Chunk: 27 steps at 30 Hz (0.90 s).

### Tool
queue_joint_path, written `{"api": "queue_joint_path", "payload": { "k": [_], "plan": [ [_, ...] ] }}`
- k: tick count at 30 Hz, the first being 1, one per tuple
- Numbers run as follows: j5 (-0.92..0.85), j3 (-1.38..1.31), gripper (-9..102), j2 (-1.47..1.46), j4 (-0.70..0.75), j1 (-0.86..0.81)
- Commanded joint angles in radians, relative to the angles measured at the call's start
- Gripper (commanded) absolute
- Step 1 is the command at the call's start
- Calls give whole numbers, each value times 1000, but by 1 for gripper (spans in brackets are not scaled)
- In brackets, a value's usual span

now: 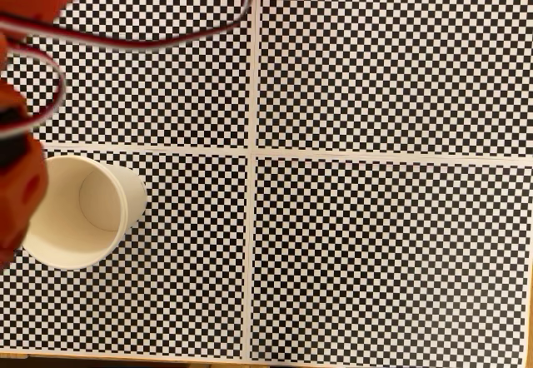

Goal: Grasp basketball and place into cup.

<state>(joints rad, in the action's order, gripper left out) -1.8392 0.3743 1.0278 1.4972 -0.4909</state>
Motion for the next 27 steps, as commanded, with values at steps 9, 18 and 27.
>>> {"api": "queue_joint_path", "payload": {
  "k": [9, 18, 27],
  "plan": [
    [-44, -52, 0, -37, 46, 2],
    [-28, -52, 0, -52, 63, 20],
    [-25, -52, 0, -72, 71, 28]
  ]
}}
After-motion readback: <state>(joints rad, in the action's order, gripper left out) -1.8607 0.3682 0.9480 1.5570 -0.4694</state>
